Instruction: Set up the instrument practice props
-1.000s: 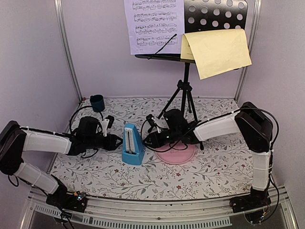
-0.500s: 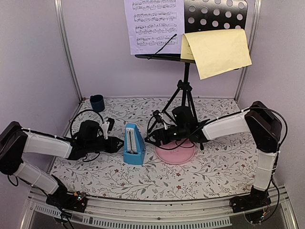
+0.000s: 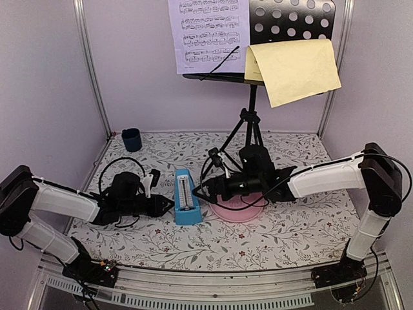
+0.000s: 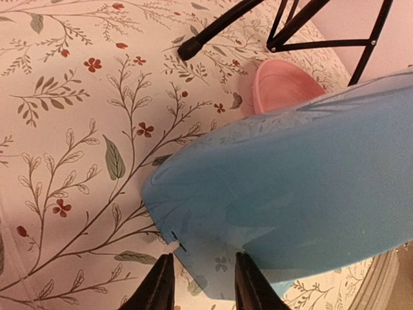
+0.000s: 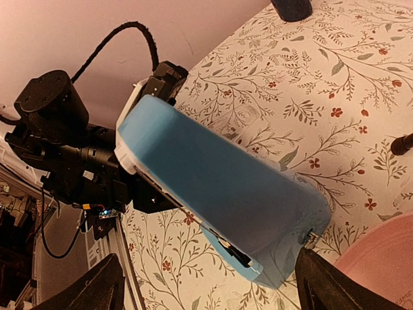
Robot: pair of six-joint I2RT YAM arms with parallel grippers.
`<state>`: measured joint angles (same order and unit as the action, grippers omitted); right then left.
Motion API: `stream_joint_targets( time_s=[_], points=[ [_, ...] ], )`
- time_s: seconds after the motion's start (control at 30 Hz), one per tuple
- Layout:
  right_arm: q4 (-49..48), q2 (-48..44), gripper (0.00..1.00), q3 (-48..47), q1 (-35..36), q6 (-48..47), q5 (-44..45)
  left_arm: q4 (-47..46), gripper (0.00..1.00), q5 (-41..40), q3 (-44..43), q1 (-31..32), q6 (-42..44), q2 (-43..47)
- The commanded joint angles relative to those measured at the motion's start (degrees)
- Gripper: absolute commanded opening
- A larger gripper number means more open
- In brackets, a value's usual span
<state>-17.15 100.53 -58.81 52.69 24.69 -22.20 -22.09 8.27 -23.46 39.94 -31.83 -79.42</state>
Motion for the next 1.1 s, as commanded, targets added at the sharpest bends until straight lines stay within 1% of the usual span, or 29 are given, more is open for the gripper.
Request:
stream_joint_targets(
  time_s=[0.0,0.1,0.27,0.37,0.47,0.6,0.7,0.8,0.93,1.0,1.07],
  points=[
    [0.4,-1.7,0.93,-0.7,2.4,-0.1,5.6,-2.3,0.35,-0.4,-0.3,1.1,-0.7,0.2],
    [2.3,0.0,0.93,-3.3,3.2,-0.4,7.6,-2.2,0.38,-0.8,-0.5,1.1,-0.6,0.4],
    [5.5,3.8,0.91,-9.6,3.7,-0.3,9.7,-1.7,0.40,-0.7,-1.0,1.2,-0.2,-0.1],
    [5.7,5.0,0.88,-10.1,3.8,0.1,10.2,-1.7,0.40,-1.0,-0.9,1.2,-0.1,0.0],
    [6.9,6.7,0.85,-13.3,4.0,0.1,10.7,-1.8,0.40,-1.2,-0.9,1.1,-0.2,0.0],
    [7.5,6.9,0.81,-13.5,4.0,0.1,11.2,-1.9,0.40,-1.3,-0.8,1.2,0.0,0.1],
    [7.8,6.5,0.73,-12.9,4.0,-0.1,12.3,-2.0,0.40,-1.4,-0.8,1.1,0.2,0.0],
    [8.1,5.8,0.62,-12.1,4.1,-0.2,13.4,-1.9,0.40,-1.5,-1.0,1.2,0.4,0.0],
    [7.9,4.7,0.53,-11.0,4.0,-0.3,13.7,-1.8,0.40,-1.5,-1.2,1.2,0.8,-0.3],
    [7.8,4.2,0.50,-10.2,4.1,-0.3,13.6,-1.7,0.40,-1.4,-1.3,1.2,0.8,-0.3],
    [7.8,3.6,0.50,-9.1,4.1,-0.6,12.8,-1.6,0.40,-1.5,-1.4,1.2,0.9,-0.4]
  ],
)
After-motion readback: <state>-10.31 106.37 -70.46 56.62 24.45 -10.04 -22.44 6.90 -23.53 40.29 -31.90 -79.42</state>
